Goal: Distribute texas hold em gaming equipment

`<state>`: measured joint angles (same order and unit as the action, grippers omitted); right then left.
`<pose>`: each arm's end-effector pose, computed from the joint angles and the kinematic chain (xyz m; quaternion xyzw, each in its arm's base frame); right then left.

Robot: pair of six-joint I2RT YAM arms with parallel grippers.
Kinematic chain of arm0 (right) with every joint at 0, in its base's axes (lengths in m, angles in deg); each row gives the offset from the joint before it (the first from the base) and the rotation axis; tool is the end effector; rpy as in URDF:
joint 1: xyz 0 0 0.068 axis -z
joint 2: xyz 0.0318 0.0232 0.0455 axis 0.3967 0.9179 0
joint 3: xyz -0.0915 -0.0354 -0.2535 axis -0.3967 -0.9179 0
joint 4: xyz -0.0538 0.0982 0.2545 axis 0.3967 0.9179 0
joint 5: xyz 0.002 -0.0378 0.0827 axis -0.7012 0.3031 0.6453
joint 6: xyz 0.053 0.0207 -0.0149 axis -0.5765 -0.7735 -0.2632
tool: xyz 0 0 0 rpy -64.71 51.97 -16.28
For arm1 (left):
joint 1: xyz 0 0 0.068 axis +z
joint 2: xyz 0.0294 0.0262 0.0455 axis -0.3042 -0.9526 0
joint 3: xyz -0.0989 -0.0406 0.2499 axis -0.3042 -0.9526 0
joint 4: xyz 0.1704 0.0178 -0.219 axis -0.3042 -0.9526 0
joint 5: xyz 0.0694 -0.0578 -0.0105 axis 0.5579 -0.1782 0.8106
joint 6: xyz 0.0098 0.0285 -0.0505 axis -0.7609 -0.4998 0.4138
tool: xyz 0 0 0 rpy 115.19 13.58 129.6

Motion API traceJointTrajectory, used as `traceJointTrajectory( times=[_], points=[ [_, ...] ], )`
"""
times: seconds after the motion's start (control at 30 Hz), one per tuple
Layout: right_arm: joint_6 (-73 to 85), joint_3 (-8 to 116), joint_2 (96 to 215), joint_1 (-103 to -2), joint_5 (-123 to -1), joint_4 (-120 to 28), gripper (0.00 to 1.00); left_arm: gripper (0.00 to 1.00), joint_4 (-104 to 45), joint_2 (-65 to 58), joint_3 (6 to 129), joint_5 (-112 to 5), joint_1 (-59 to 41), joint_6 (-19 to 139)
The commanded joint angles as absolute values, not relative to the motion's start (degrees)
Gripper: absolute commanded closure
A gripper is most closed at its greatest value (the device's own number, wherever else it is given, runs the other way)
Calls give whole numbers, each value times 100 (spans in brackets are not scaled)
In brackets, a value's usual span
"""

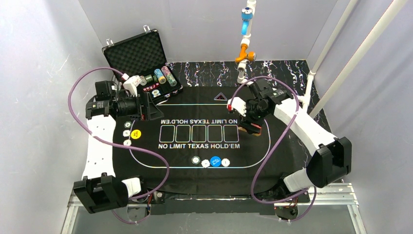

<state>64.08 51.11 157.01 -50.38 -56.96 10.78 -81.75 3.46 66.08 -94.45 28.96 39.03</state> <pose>0.2628 0.1446 0.2831 -0.6323 0.7405 0.0655 0.2179 0.2527 0.0173 0.3528 0.1325 0.8511 -0.3272 0.3885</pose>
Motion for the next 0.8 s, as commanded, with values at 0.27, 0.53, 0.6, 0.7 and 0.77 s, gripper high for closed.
traceJointTrajectory(
  times=[0.27, 0.53, 0.6, 0.7, 0.77],
  points=[
    [5422, 6696, 16316, -5683, -5046, 1053, 95, 6, -4307, -404, 5412, -9512, 247, 7724],
    [4797, 7021, 16517, -6091, -5104, 1321, 98, 20, -2898, -848, 5225, -9496, -487, 8820],
    [4734, 7065, 16460, -6123, -5149, 1403, 98, 23, -2848, -900, 5261, -9526, -568, 8917],
    [4674, 7126, 16431, -6181, -5153, 1528, 98, 29, -2850, -1032, 5286, -9533, -742, 8895],
    [4621, 7065, 16396, -6214, -5171, 1461, 96, 31, -2838, -1115, 5282, -9483, -871, 8980]
  ],
)
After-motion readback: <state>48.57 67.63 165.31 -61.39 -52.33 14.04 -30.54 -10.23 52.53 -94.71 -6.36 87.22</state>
